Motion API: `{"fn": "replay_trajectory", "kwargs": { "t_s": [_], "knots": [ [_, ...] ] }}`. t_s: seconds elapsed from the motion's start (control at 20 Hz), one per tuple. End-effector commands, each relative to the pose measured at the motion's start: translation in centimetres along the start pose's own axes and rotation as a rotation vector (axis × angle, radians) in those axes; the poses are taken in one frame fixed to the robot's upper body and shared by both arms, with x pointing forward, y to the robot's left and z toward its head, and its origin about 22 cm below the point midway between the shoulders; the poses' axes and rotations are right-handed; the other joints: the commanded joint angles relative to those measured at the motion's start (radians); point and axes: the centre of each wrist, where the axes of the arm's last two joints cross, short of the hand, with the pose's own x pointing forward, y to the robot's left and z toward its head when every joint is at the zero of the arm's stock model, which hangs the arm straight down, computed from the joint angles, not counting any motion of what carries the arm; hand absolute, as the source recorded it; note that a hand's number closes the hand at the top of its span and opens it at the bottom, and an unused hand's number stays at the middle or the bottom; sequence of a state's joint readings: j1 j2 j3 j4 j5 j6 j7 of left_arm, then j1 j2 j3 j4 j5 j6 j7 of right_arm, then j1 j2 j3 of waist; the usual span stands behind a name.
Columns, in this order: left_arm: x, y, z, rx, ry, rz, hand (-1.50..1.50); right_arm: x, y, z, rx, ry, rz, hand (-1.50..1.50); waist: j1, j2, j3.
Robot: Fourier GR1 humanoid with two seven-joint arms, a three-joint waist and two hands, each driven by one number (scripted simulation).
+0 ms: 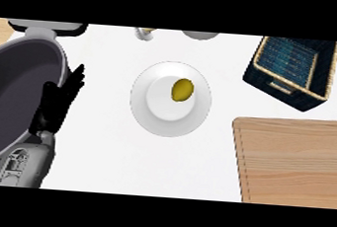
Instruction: Pick the bell pepper from the cutting board and place it in the basket
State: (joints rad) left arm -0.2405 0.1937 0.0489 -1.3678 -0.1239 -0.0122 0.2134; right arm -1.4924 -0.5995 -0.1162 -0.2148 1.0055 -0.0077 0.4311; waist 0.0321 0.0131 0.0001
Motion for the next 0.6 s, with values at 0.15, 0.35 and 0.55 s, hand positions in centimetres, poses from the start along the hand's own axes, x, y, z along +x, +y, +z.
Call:
{"fn": "replay_trajectory", "kwargs": {
  "t_s": [0.15, 0.35, 0.55],
  "knots": [
    [1.1, 0.7, -0.8, -0.005, -0.007, 0.002, 0.00, -1.8, 2.5, -0.5, 0.088, 0.105, -0.188, 1.50, 0.004, 0.003, 0.000],
    [1.4, -0.1, -0.5, -0.010, -0.012, -0.010, 0.00, -3.8, 5.5, -0.6, 0.072, 0.084, -0.298, -1.50, 0.011, 0.004, 0.001],
    [2.1, -0.5, -0.3, -0.019, -0.026, -0.014, 0.00, -6.5, 6.9, -0.8, -0.010, 0.070, -0.336, -1.50, 0.015, 0.007, 0.002]
  ]
}}
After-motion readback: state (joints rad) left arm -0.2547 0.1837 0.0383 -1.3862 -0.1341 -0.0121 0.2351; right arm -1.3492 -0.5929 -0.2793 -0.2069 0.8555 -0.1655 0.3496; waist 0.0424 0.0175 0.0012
